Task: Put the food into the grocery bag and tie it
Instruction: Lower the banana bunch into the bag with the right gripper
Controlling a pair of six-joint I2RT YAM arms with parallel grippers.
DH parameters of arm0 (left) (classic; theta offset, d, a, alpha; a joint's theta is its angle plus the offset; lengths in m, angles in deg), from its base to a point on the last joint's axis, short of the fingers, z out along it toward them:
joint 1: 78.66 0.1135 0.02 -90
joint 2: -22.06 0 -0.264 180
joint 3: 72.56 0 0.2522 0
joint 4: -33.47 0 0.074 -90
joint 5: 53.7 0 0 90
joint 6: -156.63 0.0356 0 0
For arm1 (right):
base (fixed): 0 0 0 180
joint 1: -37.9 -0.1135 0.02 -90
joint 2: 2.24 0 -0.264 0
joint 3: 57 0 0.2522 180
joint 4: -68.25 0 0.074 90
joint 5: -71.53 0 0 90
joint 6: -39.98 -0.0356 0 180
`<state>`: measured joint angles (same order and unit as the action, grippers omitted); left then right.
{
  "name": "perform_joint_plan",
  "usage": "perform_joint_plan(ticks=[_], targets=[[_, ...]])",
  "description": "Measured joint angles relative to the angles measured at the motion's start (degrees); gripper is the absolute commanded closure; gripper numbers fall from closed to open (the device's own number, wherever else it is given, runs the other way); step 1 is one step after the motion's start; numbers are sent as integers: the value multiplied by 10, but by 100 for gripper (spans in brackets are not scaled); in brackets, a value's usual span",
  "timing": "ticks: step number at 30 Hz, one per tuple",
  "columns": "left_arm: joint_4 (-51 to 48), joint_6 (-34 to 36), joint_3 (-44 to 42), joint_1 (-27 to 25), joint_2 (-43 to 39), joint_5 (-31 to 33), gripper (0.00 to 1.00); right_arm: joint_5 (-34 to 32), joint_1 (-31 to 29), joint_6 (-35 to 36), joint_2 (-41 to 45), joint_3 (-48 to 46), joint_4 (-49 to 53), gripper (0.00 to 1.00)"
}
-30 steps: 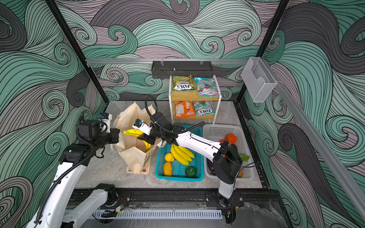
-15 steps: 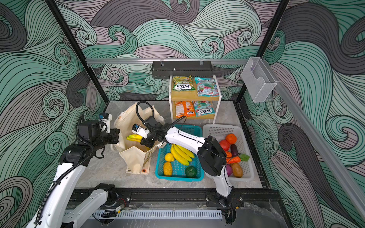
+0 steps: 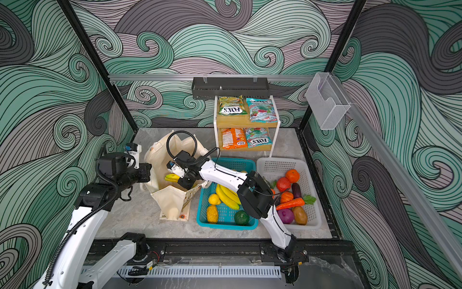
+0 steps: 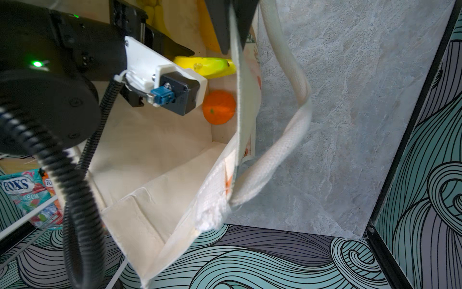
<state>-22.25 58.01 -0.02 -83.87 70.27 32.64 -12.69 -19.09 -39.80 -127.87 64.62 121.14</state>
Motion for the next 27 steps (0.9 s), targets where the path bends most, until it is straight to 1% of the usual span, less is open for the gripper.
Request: perform_joint_plan(ticks=[9,12,17,25,27], targets=[[0,0,0,0,0,0,100,-57,-26,-21,-67,73,42,62],[0,0,0,0,0,0,100,-64,-26,-27,-79,89,55,60],[-1,0,0,0,0,0,100,-66,-26,-35,-106,107,66,54],[-2,0,0,0,1,0,100,-69,-26,-45,-113,108,69,53],[-1,0,0,0,1,0,100,-69,-26,-46,-113,110,71,48]])
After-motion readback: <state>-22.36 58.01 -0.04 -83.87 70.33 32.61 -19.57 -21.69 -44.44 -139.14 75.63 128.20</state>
